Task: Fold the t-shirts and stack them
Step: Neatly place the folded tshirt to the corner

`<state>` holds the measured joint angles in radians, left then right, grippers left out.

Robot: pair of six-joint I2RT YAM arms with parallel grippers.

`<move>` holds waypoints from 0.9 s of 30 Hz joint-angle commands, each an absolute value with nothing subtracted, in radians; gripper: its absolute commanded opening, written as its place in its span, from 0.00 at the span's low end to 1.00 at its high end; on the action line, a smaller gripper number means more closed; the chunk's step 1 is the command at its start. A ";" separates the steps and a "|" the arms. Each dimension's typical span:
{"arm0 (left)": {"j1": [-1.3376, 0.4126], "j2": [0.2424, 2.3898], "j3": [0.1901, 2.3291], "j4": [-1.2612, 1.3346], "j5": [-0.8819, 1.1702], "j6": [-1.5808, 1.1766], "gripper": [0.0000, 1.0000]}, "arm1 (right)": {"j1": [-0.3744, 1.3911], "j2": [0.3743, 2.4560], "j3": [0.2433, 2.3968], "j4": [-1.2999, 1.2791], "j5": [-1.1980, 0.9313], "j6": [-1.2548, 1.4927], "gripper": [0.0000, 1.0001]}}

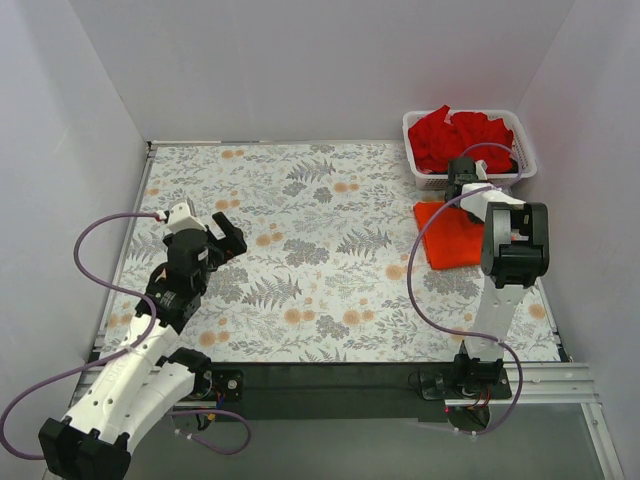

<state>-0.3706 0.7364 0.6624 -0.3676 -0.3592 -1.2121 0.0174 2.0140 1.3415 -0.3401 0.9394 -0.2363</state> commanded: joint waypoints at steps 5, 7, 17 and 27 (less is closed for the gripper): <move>-0.376 0.761 0.663 -0.382 -0.382 -1.201 0.93 | -0.061 2.069 1.479 -0.282 0.962 -0.221 0.01; -0.376 0.765 0.664 -0.383 -0.382 -1.201 0.92 | -0.074 2.080 1.489 -0.282 0.965 -0.221 0.01; -0.376 0.778 0.663 -0.380 -0.370 -1.203 0.93 | -0.120 2.094 1.491 -0.325 0.973 -0.135 0.16; -0.376 0.778 0.661 -0.376 -0.356 -1.203 0.93 | -0.071 1.965 1.470 -0.374 0.884 -0.049 0.48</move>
<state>-0.3706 0.7799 0.6624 -0.3740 -0.3546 -1.2118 -0.1059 2.0644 1.4570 -0.3645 0.9028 -0.1070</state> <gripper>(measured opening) 0.927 0.477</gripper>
